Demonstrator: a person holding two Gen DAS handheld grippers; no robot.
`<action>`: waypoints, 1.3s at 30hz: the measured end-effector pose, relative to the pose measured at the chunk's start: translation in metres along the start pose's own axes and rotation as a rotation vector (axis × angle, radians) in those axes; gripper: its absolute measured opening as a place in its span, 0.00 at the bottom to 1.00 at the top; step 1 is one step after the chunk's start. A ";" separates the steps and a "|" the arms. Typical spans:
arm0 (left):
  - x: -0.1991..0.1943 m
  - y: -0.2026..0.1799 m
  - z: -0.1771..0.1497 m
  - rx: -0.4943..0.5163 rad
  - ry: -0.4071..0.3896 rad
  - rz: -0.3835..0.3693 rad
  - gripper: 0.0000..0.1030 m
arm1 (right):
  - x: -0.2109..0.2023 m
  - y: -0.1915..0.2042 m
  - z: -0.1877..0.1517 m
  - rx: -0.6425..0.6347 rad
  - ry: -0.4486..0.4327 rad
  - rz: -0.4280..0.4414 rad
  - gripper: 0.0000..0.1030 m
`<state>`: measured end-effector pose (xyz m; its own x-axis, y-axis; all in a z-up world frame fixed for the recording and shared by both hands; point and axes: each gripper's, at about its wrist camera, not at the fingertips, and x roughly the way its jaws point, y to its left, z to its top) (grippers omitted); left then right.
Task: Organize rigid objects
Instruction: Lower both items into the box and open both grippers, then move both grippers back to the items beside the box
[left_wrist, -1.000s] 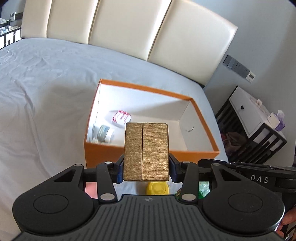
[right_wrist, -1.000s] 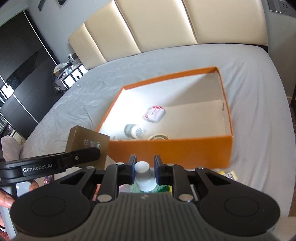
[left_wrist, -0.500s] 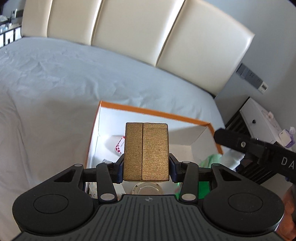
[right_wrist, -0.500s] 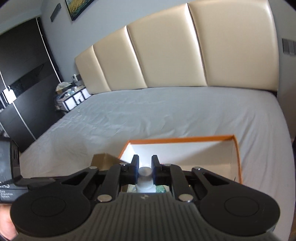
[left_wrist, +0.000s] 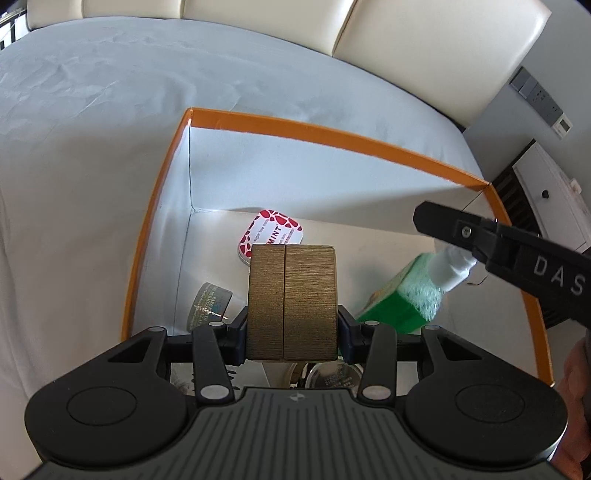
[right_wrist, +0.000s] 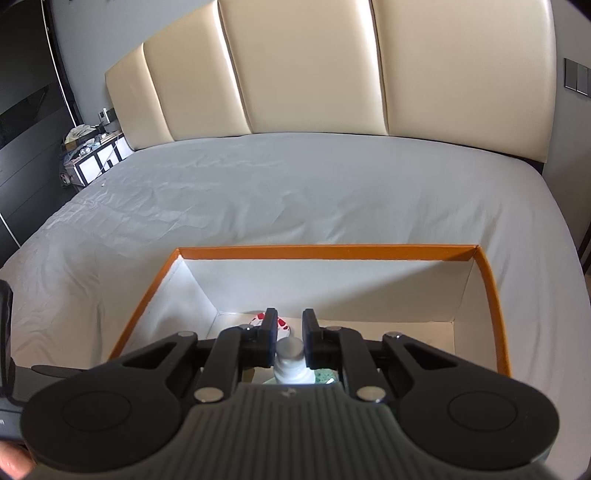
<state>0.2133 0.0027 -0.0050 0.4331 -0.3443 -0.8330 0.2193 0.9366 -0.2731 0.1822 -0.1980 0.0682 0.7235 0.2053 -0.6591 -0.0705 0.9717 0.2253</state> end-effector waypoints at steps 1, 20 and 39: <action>0.001 -0.001 -0.001 0.010 0.008 0.005 0.49 | 0.003 0.000 0.000 -0.005 -0.001 -0.006 0.12; -0.033 -0.004 -0.007 0.021 -0.142 -0.005 0.62 | -0.038 0.009 -0.006 -0.072 -0.050 -0.053 0.10; -0.142 -0.009 -0.074 0.125 -0.264 -0.020 0.68 | -0.152 -0.031 -0.078 -0.092 -0.104 -0.079 0.58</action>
<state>0.0854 0.0477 0.0803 0.6366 -0.3833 -0.6691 0.3295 0.9197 -0.2134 0.0210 -0.2506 0.1055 0.7963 0.1190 -0.5931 -0.0696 0.9920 0.1057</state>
